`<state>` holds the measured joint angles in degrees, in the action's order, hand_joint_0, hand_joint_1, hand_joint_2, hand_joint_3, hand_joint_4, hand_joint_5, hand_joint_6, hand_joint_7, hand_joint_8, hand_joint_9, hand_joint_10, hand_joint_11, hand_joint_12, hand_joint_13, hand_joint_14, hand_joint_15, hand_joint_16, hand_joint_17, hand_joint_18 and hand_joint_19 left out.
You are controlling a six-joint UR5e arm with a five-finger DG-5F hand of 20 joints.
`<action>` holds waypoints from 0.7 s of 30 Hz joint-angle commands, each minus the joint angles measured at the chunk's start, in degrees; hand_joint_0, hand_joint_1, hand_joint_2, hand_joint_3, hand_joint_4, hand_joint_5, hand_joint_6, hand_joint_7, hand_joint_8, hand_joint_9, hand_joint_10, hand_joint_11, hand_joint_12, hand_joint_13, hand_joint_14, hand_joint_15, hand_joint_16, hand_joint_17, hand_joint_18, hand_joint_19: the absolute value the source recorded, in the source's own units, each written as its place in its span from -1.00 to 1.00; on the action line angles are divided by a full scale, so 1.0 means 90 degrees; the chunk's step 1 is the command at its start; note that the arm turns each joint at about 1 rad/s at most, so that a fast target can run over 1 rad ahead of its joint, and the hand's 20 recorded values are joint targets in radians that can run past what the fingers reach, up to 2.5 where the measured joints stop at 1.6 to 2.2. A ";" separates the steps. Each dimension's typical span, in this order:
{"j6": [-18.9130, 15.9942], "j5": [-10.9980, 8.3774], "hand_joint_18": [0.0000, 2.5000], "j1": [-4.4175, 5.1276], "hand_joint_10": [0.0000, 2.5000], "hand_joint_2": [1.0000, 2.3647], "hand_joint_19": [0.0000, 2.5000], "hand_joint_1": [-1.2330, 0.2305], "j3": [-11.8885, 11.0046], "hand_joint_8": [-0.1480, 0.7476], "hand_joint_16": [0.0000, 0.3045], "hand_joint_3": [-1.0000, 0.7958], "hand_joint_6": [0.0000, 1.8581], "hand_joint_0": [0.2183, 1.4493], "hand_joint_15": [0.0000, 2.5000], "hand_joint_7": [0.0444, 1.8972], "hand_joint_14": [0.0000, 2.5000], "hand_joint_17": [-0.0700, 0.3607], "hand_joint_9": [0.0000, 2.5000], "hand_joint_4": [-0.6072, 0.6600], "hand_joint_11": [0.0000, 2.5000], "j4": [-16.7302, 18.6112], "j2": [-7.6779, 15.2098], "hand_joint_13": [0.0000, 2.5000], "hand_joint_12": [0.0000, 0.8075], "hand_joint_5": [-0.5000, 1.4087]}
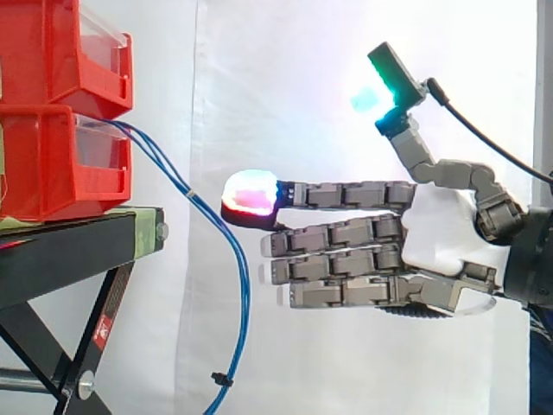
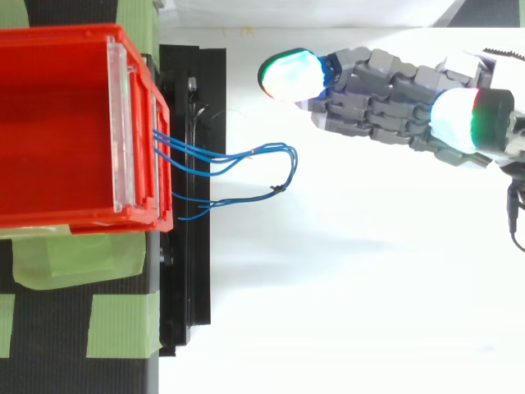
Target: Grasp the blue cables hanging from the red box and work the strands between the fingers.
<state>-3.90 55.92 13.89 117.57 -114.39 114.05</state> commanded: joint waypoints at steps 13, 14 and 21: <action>-0.0309 -0.0090 -1.00 0.0019 -1.00 -1.00 -0.96 0.17 -0.1130 0.07 -0.41 -1.00 -0.99 -0.43 -0.86 -0.34 -1.00 0.26 -1.00 0.17 -1.00 -0.0083 0.1254 -1.00 0.04 -0.98; -0.0299 -0.0090 -1.00 0.0019 -1.00 -1.00 -0.96 0.17 -0.1149 0.07 -0.41 -1.00 -0.99 -0.43 -0.86 -0.34 -1.00 0.26 -1.00 0.17 -1.00 -0.0093 0.1254 -1.00 0.04 -0.98; -0.0348 -0.0061 -1.00 0.0019 -1.00 -1.00 -0.96 0.17 -0.1189 0.08 -0.42 -1.00 -0.99 -0.42 -0.86 -0.34 -1.00 0.25 -1.00 0.17 -1.00 -0.0180 0.1254 -1.00 0.04 -0.98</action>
<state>-6.69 55.27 14.09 106.97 -115.65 125.30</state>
